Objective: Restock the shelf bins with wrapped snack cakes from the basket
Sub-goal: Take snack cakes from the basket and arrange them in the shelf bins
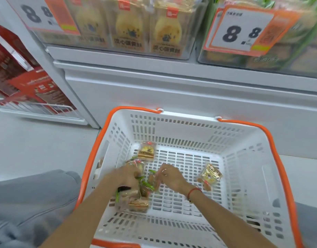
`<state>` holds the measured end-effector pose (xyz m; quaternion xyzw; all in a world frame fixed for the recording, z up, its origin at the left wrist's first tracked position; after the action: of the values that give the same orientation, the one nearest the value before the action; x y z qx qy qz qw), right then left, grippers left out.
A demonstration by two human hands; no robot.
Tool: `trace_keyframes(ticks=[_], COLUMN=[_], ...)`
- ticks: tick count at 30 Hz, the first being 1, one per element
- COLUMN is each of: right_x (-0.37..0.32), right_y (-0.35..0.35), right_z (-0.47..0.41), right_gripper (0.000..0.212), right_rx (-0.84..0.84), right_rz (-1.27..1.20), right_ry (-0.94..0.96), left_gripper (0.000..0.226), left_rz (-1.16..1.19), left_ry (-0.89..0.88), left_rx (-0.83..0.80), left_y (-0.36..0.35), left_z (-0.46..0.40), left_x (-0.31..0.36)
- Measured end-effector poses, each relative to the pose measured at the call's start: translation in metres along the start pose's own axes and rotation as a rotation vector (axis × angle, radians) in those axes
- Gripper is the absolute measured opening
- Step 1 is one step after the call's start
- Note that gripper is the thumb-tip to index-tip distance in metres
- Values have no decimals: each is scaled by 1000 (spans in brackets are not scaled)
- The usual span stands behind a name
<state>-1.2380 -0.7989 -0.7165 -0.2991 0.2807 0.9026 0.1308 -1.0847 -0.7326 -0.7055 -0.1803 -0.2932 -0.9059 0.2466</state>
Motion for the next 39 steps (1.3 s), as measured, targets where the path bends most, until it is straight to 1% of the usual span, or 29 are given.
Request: trace_keyframes(ticks=[3, 6, 7, 10, 11, 12, 13, 14, 15, 17, 19, 21, 24, 25, 26, 28, 29, 30, 31, 33, 35, 37, 39], right_x=[-20, -49, -59, -82, -86, -93, -98, -103, -110, -122, -135, -148, -169, -177, -183, -198, -204, -213, -220, -229, -238, -251, -269], right_y=[45, 90, 107, 148, 159, 173, 184, 193, 204, 219, 230, 243, 267, 280, 289, 316, 330, 346, 361, 391, 417, 436, 448], right_z=[13, 37, 47, 80, 90, 102, 112, 124, 135, 154, 172, 189, 214, 221, 229, 238, 239, 237, 229, 201, 172, 149, 132], right_gripper=[26, 17, 15, 12, 12, 12, 12, 11, 10, 22, 30, 29, 27, 26, 25, 22, 21, 21, 22, 22, 32, 35, 37], right_rx=[5, -11, -4, 53, 69, 91, 107, 123, 139, 182, 275, 376, 499, 540, 575, 678, 737, 783, 804, 791, 813, 843, 854], right_rz=[-67, -179, -207, -210, -211, -214, -218, -224, -226, -212, -200, -244, -254, -246, -246, -208, -180, -144, -110, -34, 41, 43, -1], right_ry=[56, 84, 102, 153, 163, 176, 184, 191, 212, 267, 353, 455, 607, 660, 703, 769, 783, 782, 753, 623, 501, 466, 490], left_gripper=[6, 18, 19, 25, 25, 20, 12, 9, 12, 20, 20, 20, 36, 38, 36, 22, 17, 16, 20, 34, 45, 48, 50], left_rz=[204, 308, 334, 371, 369, 377, 411, 471, 535, 680, 768, 705, 426, 363, 319, 214, 168, 136, 109, 48, 14, 69, 151], left_ry=[-91, -192, -243, -367, -410, -463, -513, -560, -613, -691, -739, -777, -764, -792, -818, -844, -835, -814, -780, -677, -582, -596, -656], left_rx=[104, 162, 199, 315, 348, 393, 443, 515, 597, 730, 820, 946, 1278, 1392, 1478, 1597, 1621, 1619, 1588, 1485, 1369, 1281, 1243], left_y=[25, 52, 63, 87, 93, 101, 106, 112, 121, 133, 141, 150, 183, 201, 215, 249, 264, 280, 294, 318, 334, 339, 339], left_z=[5, 18, 26, 56, 66, 76, 85, 95, 104, 117, 129, 142, 176, 189, 199, 212, 214, 213, 207, 188, 170, 156, 151], left_x=[35, 74, 89, 125, 138, 151, 164, 176, 189, 207, 220, 232, 244, 250, 253, 266, 273, 280, 284, 290, 289, 286, 283])
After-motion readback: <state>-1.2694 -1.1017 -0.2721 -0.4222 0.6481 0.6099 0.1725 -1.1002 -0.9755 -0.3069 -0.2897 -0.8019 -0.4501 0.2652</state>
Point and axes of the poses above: each hand's wrist, its own z-axis away from the middle knuckle, its own y-axis out of the back of the hand, x = y × z, the point moved 5 cm from there along -z, towards the middle knuckle, and after that the axes turned 10 degrees about -y, right-handed, at the moved point
